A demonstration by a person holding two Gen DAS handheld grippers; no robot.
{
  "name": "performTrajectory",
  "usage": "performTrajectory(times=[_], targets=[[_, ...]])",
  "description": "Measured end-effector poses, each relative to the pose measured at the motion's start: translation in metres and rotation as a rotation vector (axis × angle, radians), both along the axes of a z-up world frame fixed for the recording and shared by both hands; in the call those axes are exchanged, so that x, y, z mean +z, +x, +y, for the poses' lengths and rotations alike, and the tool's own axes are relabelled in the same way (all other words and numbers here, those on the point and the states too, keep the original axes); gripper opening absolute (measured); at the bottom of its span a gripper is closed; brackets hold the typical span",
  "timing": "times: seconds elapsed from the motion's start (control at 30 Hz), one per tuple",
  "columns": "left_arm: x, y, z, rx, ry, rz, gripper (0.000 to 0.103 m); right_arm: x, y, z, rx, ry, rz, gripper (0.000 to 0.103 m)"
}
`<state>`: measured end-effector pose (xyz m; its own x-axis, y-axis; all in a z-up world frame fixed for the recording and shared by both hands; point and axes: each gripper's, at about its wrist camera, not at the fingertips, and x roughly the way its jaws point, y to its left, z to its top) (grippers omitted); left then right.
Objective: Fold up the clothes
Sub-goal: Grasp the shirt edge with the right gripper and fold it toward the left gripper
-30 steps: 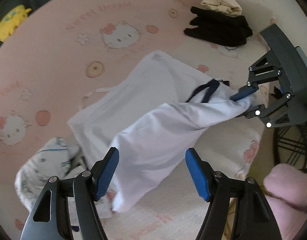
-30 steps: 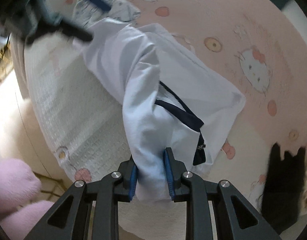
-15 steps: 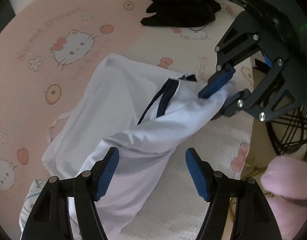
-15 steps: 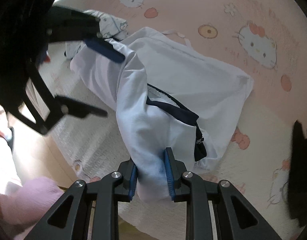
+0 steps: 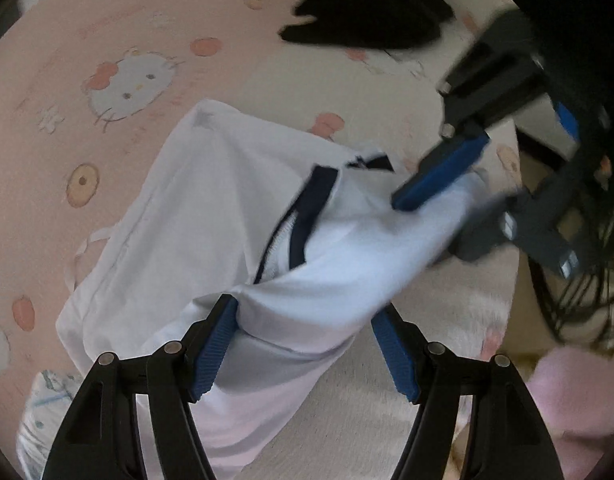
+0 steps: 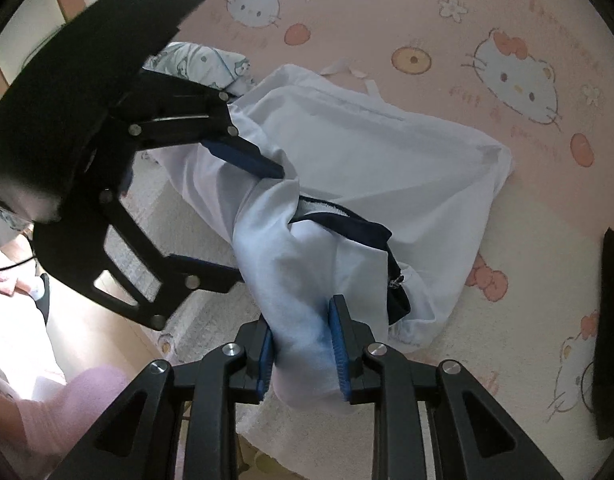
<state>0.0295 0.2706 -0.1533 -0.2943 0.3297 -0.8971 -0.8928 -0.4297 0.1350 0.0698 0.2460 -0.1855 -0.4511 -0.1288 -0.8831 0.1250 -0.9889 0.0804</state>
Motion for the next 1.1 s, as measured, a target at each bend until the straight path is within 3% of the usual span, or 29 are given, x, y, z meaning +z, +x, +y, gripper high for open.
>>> performTrajectory(times=[0.03,0.07,0.1,0.27,0.47,0.73,0.87,0.97,1.03,1.07,1.1], targets=[[0.0,-0.004,-0.001,0.025,0.013,-0.02,0.049,0.001,0.0,0.001,-0.003,0.0,0.004,0.049],[-0.001,-0.009,-0.003,0.049,0.03,-0.049,0.046,0.001,0.001,0.001,-0.003,0.004,0.013,0.062],[-0.001,-0.013,-0.006,0.075,0.048,-0.082,0.046,0.002,0.005,0.0,0.0,0.014,0.029,0.067],[0.0,-0.024,-0.015,0.138,0.108,-0.167,0.045,0.0,0.021,-0.007,0.042,0.077,0.073,0.068],[0.0,-0.026,-0.016,0.157,0.116,-0.188,0.046,-0.016,0.032,-0.034,0.153,0.401,0.137,0.068],[-0.001,-0.028,-0.017,0.164,0.114,-0.202,0.046,-0.037,0.035,-0.059,0.313,0.72,0.237,0.068],[-0.001,-0.028,-0.018,0.16,0.112,-0.205,0.045,-0.052,0.036,-0.066,0.394,0.831,0.25,0.068],[0.0,-0.027,-0.018,0.155,0.107,-0.203,0.045,-0.062,0.034,-0.065,0.434,0.844,0.227,0.067],[0.0,-0.027,-0.018,0.15,0.102,-0.203,0.045,-0.066,0.032,-0.064,0.456,0.834,0.207,0.065],[-0.001,-0.027,-0.017,0.147,0.099,-0.201,0.046,-0.065,0.03,-0.063,0.457,0.795,0.186,0.048],[-0.001,-0.026,-0.016,0.143,0.094,-0.202,0.046,-0.063,0.027,-0.061,0.449,0.745,0.162,0.038]])
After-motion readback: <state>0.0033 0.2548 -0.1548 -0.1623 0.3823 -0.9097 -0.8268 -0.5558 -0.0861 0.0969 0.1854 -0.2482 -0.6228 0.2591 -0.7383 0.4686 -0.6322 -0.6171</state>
